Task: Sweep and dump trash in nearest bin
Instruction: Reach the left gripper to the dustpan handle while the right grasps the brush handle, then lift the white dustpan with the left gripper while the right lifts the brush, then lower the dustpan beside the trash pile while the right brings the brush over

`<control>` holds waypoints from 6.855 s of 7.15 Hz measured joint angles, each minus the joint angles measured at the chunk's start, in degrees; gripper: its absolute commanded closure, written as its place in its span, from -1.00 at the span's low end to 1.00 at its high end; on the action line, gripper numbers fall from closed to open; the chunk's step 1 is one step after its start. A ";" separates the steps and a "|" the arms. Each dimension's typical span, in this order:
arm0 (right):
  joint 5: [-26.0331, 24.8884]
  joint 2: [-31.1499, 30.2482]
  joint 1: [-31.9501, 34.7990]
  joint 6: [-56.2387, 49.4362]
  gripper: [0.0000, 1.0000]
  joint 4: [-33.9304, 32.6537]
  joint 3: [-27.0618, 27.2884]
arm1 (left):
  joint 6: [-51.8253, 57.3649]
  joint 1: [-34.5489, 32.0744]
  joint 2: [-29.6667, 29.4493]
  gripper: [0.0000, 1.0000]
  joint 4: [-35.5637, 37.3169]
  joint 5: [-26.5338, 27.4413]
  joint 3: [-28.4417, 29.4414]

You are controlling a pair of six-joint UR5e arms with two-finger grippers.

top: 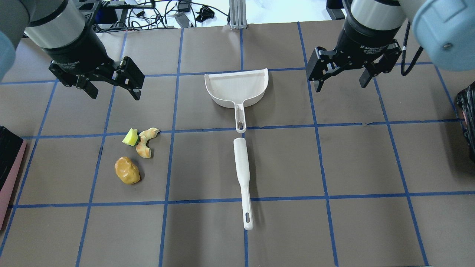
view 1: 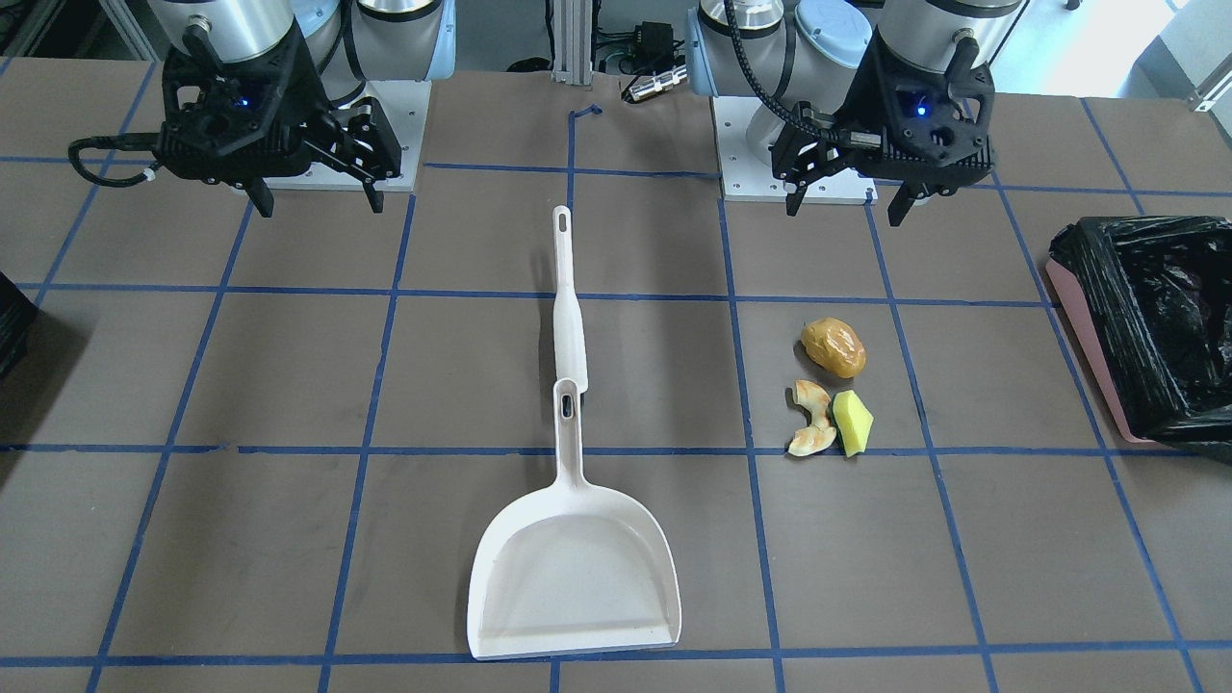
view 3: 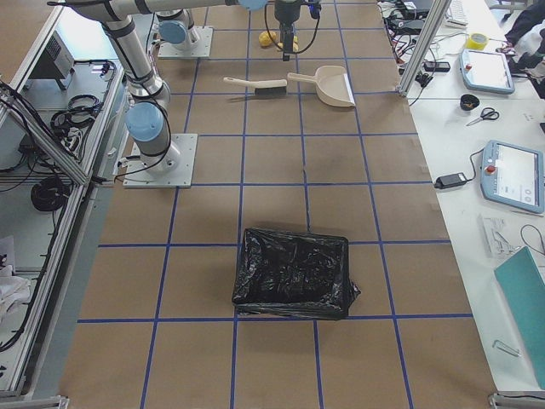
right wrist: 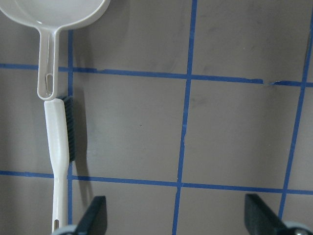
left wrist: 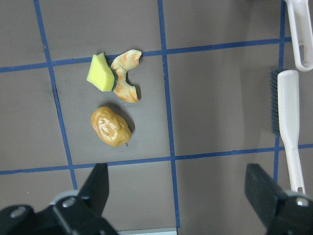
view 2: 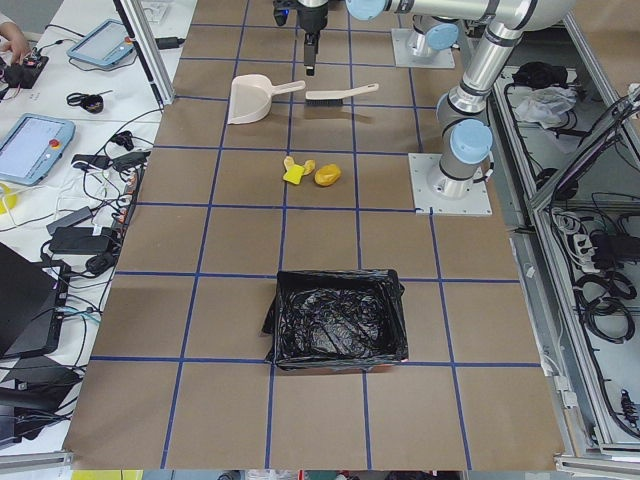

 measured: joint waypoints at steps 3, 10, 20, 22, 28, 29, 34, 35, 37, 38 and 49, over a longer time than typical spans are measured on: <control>2.20 -1.49 4.38 -4.01 -0.98 -3.26 13.37 | -5.01 -1.07 -2.90 -1.00 3.23 -0.03 0.17; 10.11 1.71 22.75 12.70 -0.89 -29.74 35.23 | -16.20 -14.35 -19.63 -1.00 23.99 -1.43 0.19; 8.94 7.34 27.31 14.94 0.51 -35.90 34.95 | -18.96 -21.39 -33.43 -0.62 32.19 -3.72 0.18; 8.95 7.32 27.32 14.91 0.88 -35.92 34.89 | -19.20 -21.47 -33.49 0.30 31.57 -5.79 0.22; 8.15 3.20 26.42 15.52 1.00 -27.46 35.14 | -19.38 -21.45 -32.24 1.00 26.20 -7.08 0.77; 6.61 1.42 25.65 16.63 1.00 -24.84 35.19 | -19.18 -21.30 -31.73 1.00 26.19 -6.88 1.18; 0.90 -3.59 17.87 27.25 1.00 -26.48 35.25 | -3.62 -10.05 -29.36 1.00 26.63 -5.01 6.06; 1.21 -3.25 17.12 29.85 1.00 -28.69 35.15 | 0.20 -6.31 -27.97 1.00 24.75 -5.66 6.06; 2.51 -1.57 17.71 37.94 1.00 -30.91 35.00 | 12.63 1.31 -24.58 1.00 15.45 -5.41 6.00; 3.51 -1.02 19.08 40.67 1.00 -31.24 34.72 | 22.36 5.90 -22.30 1.00 9.92 -3.59 5.75; 9.37 15.02 36.88 55.06 1.00 -31.17 17.78 | 124.31 37.42 -20.81 1.00 35.87 11.84 -11.71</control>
